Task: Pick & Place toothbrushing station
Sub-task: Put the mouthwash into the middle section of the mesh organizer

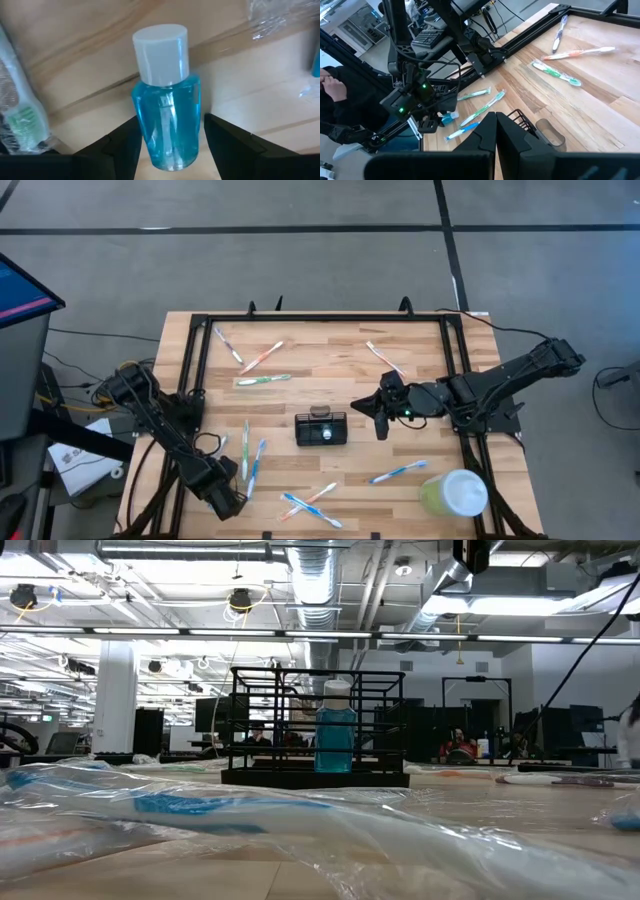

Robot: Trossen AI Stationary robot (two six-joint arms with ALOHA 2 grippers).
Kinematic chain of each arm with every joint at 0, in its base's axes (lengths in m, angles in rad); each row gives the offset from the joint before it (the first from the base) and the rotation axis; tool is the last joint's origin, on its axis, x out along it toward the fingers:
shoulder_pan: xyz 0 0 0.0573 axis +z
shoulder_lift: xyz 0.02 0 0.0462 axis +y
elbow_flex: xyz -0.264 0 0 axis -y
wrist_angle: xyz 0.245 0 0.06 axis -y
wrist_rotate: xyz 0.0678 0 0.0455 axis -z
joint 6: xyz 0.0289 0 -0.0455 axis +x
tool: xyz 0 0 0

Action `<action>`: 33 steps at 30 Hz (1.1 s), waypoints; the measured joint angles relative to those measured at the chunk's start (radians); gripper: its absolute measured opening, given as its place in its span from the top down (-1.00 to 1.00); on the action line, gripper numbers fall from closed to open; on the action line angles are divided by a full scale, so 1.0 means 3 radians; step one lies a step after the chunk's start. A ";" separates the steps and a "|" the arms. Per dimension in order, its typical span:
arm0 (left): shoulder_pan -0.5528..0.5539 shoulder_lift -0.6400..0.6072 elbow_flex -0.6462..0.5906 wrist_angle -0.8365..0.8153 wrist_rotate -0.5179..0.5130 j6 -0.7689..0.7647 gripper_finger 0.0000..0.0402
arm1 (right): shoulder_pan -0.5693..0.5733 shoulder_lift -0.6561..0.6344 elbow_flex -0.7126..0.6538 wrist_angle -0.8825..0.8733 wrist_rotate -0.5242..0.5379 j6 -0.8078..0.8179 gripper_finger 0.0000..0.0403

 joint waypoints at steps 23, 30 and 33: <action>-0.0034 -0.0136 -0.0014 0.0073 -0.0466 0.0190 0.24 | -0.0021 0.0000 0.0000 0.0000 -0.0086 -0.0005 1.00; -0.0037 -0.0336 -0.0011 0.0062 -0.0902 0.0139 0.26 | -0.0019 0.0000 -0.0001 0.0000 -0.0088 -0.0005 1.00; -0.0030 -0.0384 -0.0011 0.0054 -0.1084 0.0134 0.26 | -0.0019 0.0000 -0.0001 0.0000 -0.0088 0.0001 1.00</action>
